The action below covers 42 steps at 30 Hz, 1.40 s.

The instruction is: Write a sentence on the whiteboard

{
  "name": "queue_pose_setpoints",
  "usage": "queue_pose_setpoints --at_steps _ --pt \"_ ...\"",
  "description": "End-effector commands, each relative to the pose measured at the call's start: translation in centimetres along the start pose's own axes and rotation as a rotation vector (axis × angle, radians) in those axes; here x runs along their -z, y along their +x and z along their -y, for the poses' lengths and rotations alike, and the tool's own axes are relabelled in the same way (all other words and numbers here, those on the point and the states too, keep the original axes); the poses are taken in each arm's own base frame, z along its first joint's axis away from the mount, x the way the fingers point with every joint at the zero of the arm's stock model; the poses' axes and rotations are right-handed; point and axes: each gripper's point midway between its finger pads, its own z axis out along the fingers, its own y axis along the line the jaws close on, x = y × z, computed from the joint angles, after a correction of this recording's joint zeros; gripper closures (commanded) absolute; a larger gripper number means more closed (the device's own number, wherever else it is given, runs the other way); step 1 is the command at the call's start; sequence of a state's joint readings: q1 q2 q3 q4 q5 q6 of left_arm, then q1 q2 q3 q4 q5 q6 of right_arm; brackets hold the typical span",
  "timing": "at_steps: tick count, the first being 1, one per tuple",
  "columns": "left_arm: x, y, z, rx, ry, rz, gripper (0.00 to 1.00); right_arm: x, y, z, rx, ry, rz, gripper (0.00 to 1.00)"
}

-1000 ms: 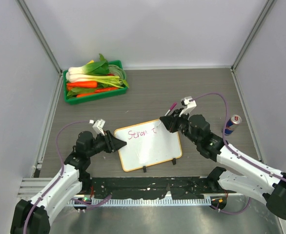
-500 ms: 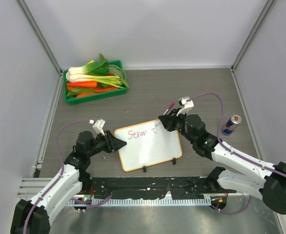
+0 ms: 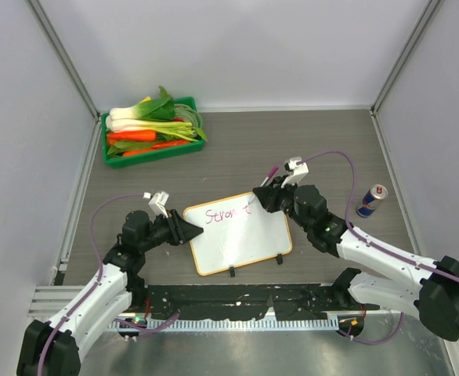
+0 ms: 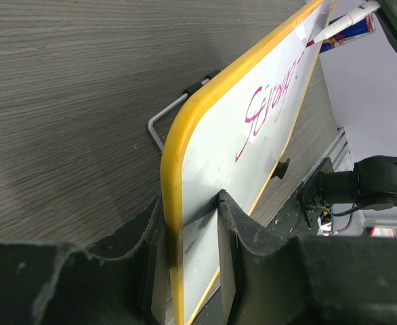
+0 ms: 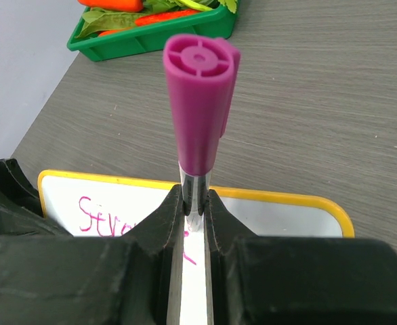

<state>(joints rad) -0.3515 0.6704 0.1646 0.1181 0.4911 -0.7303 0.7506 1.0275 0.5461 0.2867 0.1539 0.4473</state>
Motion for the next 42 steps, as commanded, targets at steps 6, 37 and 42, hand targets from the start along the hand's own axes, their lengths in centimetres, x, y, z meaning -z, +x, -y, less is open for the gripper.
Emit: queue_pose_setpoints --at_steps 6,37,42 --pt "-0.1 -0.8 -2.2 -0.020 -0.114 0.045 1.00 0.8 1.5 1.0 0.005 0.021 -0.027 0.99" --pt "-0.1 -0.8 -2.1 -0.022 -0.102 0.043 1.00 0.0 -0.4 1.2 -0.010 0.073 0.026 0.99" --pt "-0.1 -0.8 -2.0 -0.025 -0.099 0.044 1.00 0.1 -0.9 1.2 -0.014 0.073 0.045 0.99"
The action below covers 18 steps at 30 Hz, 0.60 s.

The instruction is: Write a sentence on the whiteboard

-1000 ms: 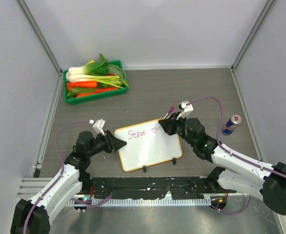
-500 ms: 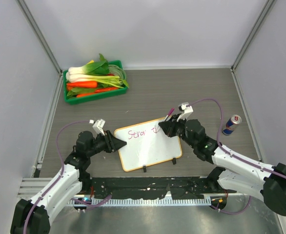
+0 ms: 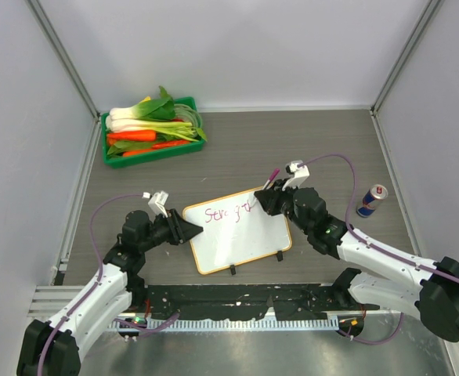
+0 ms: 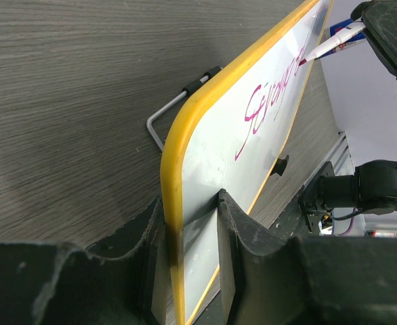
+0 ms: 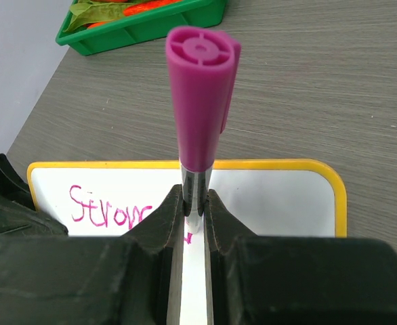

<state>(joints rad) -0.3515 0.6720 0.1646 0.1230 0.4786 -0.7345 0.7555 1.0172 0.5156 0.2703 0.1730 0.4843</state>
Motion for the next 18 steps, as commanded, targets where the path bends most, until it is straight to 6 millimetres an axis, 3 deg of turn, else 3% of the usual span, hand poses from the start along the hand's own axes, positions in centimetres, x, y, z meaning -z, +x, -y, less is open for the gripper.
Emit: queue_pose_setpoints --at_steps 1,18 --pt "0.0 -0.5 -1.9 -0.027 -0.091 0.032 1.00 -0.2 -2.2 0.3 0.016 0.040 0.071 0.99" --pt "-0.1 -0.5 -1.9 -0.028 -0.088 0.028 1.00 -0.6 -3.1 0.6 0.009 0.079 0.094 0.99"
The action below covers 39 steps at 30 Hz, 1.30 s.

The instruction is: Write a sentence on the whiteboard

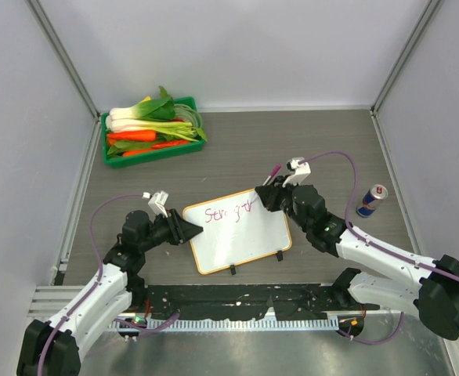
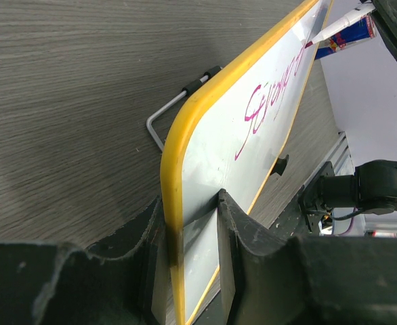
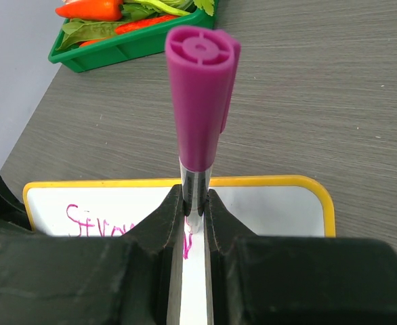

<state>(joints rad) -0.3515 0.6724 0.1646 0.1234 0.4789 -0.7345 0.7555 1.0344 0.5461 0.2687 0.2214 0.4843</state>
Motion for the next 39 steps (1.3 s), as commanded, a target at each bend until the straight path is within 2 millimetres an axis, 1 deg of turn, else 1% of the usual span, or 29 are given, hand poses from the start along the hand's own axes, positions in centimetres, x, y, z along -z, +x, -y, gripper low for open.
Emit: queue_pose_setpoints --at_steps 1,13,18,24,33,37,39 --pt "-0.1 -0.5 -1.9 -0.027 -0.089 0.027 1.00 -0.2 -1.8 0.4 0.011 0.043 0.057 0.99" --pt "-0.1 -0.5 -1.9 -0.027 -0.089 0.027 1.00 0.4 0.4 1.1 0.033 0.041 -0.005 0.99" --pt "-0.1 -0.5 -1.9 -0.029 -0.087 0.025 1.00 0.7 0.9 1.4 0.028 0.041 -0.013 0.99" --pt "-0.2 -0.5 -1.9 -0.028 -0.088 0.024 1.00 0.9 2.2 1.7 0.029 0.033 -0.048 0.99" --pt "-0.3 -0.4 -1.9 -0.027 -0.089 0.021 1.00 1.4 2.0 1.6 0.032 0.023 -0.045 0.99" --pt "-0.3 -0.5 -2.0 -0.027 -0.089 0.023 1.00 1.6 1.3 1.1 0.028 0.012 -0.034 0.99" --pt "-0.3 -0.5 -2.0 -0.030 -0.089 0.025 1.00 1.7 0.4 0.6 0.022 -0.001 -0.017 0.99"
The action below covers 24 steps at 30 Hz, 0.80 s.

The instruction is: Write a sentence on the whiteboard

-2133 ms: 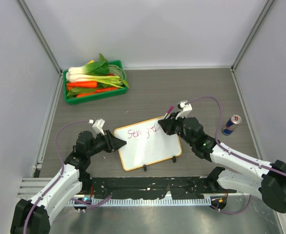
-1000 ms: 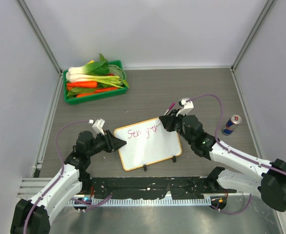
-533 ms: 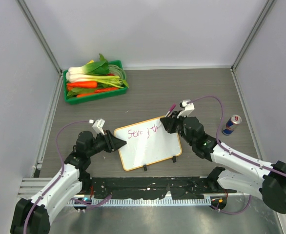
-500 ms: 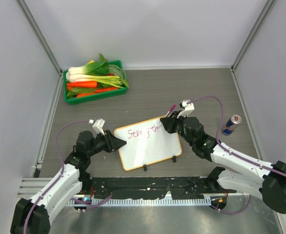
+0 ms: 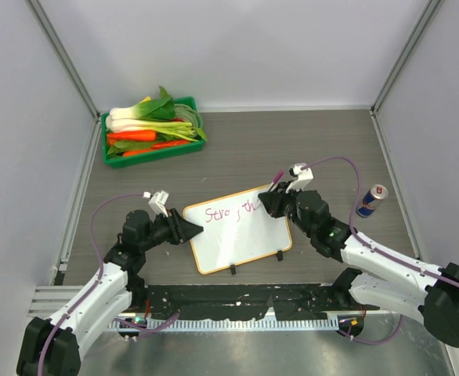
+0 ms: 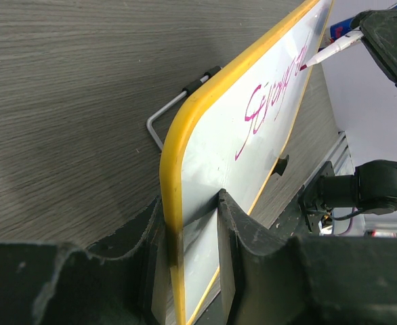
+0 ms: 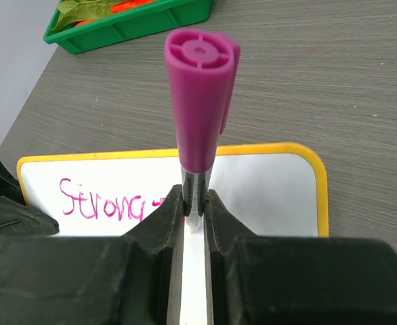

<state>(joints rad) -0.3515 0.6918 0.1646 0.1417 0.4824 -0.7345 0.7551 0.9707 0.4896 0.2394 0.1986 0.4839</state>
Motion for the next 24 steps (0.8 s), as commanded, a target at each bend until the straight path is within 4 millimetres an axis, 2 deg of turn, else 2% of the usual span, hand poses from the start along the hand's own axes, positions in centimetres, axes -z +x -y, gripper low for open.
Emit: queue_pose_setpoints --at_steps 1,7,13,24 --pt "-0.1 -0.5 -2.0 -0.029 -0.092 0.027 1.00 0.5 -1.8 -0.5 0.011 -0.002 0.029 0.99" --pt "-0.1 -0.5 -1.9 -0.030 -0.091 0.028 1.00 0.8 -5.0 -2.3 -0.005 -0.040 0.092 0.99" --pt "-0.1 -0.5 -1.9 -0.029 -0.091 0.028 1.00 0.5 -6.8 -2.4 0.006 -0.010 0.128 0.99" --pt "0.0 -0.5 -1.9 -0.028 -0.092 0.027 1.00 -0.6 -4.6 -1.1 0.028 0.034 0.076 0.99"
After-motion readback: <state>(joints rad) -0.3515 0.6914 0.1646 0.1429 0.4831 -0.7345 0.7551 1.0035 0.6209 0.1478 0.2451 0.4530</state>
